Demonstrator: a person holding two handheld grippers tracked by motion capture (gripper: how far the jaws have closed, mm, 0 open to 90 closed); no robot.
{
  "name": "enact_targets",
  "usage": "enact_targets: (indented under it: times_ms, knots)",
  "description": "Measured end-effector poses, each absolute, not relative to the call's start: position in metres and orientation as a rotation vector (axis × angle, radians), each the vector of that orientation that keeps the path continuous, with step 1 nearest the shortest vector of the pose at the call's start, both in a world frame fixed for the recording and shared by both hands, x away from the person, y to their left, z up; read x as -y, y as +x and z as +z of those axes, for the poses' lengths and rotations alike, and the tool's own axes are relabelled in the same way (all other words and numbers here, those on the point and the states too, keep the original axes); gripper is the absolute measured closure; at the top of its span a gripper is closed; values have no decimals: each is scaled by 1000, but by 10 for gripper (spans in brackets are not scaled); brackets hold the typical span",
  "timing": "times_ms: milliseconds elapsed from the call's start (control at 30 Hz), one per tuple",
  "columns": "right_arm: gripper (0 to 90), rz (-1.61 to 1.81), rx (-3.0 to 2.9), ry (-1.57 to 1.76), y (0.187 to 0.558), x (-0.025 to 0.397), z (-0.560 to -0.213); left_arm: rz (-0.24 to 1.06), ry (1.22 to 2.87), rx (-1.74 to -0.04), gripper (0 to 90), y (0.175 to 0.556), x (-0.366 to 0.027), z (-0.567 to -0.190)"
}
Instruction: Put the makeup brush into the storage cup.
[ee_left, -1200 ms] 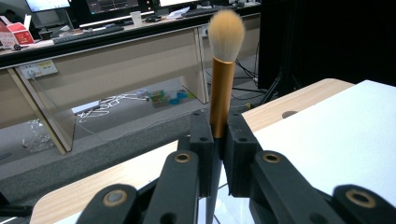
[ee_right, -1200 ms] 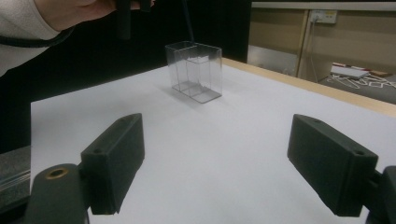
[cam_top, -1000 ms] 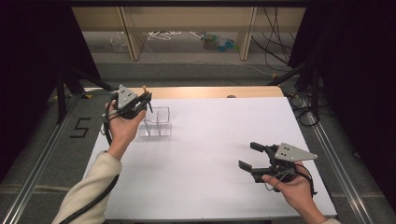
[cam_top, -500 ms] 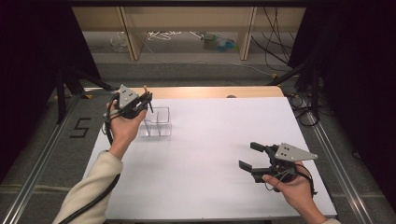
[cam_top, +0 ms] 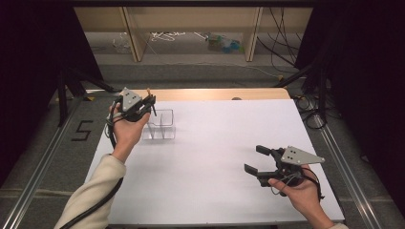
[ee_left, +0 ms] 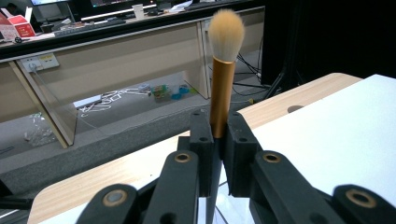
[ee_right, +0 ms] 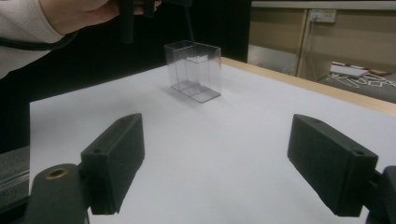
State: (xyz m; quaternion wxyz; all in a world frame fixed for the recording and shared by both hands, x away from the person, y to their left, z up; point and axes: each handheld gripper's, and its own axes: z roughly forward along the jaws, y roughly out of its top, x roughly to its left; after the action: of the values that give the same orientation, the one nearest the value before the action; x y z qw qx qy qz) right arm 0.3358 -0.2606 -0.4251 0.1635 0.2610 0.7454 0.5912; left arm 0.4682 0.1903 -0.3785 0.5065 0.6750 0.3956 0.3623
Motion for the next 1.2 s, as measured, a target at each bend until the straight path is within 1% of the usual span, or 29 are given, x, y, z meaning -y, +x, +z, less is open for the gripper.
enact_targets:
  times_ms: [1200]
  knots:
    - [198, 1711, -2108, 736, 337, 259, -427, 860, 1651, -964, 829, 471, -191, -386]
